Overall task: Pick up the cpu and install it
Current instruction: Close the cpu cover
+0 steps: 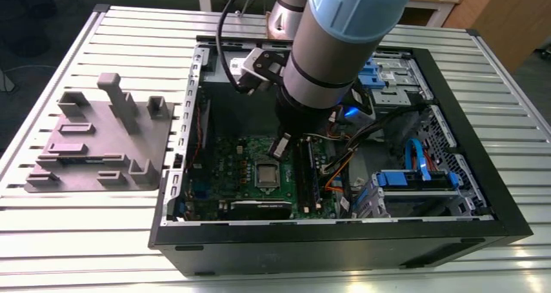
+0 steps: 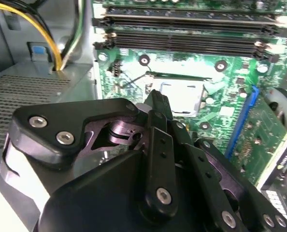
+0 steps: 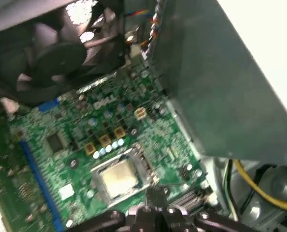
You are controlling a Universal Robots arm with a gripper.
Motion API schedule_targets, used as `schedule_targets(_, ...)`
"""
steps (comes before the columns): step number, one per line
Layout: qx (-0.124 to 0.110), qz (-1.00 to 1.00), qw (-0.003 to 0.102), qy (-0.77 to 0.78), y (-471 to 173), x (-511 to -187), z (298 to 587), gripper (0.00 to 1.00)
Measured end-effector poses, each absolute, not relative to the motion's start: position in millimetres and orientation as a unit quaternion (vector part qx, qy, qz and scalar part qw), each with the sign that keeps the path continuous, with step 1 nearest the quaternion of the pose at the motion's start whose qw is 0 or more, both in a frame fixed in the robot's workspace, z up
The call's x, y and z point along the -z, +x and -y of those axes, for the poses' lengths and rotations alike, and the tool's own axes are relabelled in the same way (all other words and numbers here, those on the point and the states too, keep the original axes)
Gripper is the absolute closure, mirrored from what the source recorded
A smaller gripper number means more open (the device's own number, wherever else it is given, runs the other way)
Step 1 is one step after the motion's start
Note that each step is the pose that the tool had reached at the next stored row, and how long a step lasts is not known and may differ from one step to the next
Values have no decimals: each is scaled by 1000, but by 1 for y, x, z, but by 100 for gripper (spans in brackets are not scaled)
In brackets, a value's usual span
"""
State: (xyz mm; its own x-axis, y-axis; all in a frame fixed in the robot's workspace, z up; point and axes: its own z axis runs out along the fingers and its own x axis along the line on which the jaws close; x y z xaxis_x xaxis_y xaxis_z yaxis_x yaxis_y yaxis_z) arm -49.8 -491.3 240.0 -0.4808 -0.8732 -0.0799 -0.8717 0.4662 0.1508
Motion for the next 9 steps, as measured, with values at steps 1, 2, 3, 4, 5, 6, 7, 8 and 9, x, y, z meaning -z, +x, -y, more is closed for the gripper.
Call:
schedule_targets(1,85,856,5,509,-50,-240,494,90)
schedule_targets(2,84,856,5,509,-51,-239,495,90)
schedule_targets(3,84,856,5,509,-53,-239,496,90)
schedule_targets(4,84,856,6,509,-57,-237,496,90)
schedule_targets(5,83,856,6,509,-61,-236,497,90)
schedule_targets(6,83,856,6,509,-66,-235,497,90)
schedule_targets(7,83,856,7,509,-69,-234,497,90)
schedule_targets(8,83,857,7,509,-70,-234,498,90)
schedule_targets(9,82,857,7,509,-71,-233,498,90)
